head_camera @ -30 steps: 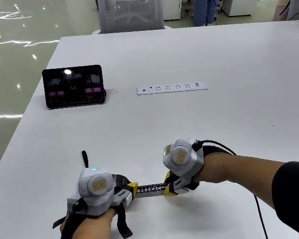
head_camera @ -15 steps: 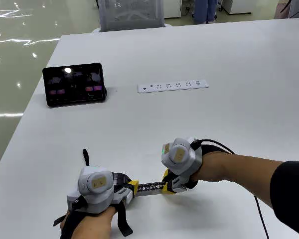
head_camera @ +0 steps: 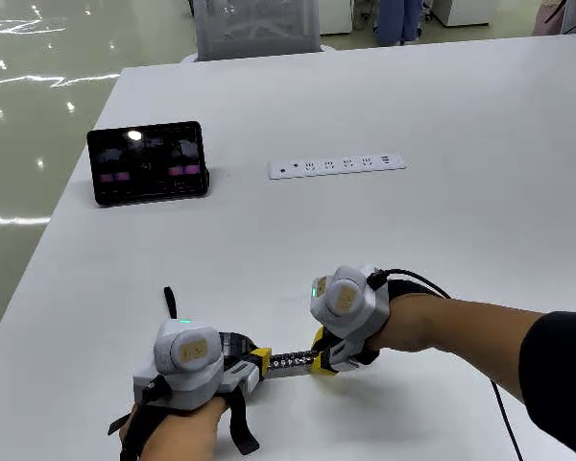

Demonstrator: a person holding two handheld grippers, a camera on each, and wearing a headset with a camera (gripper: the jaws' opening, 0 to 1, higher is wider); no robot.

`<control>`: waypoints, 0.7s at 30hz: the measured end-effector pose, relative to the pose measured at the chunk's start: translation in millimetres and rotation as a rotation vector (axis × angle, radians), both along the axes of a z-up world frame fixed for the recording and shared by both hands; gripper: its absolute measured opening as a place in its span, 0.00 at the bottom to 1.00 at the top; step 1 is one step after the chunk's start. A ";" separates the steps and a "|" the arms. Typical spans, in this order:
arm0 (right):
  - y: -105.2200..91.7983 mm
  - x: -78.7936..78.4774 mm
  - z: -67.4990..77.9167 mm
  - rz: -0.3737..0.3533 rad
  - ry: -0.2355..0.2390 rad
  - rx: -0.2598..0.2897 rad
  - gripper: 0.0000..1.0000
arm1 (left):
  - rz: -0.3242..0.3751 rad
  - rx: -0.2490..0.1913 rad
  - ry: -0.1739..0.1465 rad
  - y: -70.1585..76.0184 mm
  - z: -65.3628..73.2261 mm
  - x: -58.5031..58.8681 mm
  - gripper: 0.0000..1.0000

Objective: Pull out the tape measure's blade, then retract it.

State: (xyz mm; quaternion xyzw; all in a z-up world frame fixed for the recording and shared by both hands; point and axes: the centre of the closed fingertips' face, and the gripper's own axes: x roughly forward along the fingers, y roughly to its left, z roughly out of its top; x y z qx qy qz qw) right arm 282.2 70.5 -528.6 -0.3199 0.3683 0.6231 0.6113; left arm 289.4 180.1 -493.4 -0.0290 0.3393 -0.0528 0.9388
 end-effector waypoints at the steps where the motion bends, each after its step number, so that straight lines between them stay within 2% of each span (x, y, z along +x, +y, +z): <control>1: 0.8 0.2 -0.1 0.000 0.001 0.001 0.11 | -0.001 0.000 0.000 0.0 0.1 0.0 0.61; 21: 14.9 -5.2 0.5 -0.001 -0.001 0.028 0.11 | -0.011 -0.008 0.004 0.2 0.2 -0.7 0.61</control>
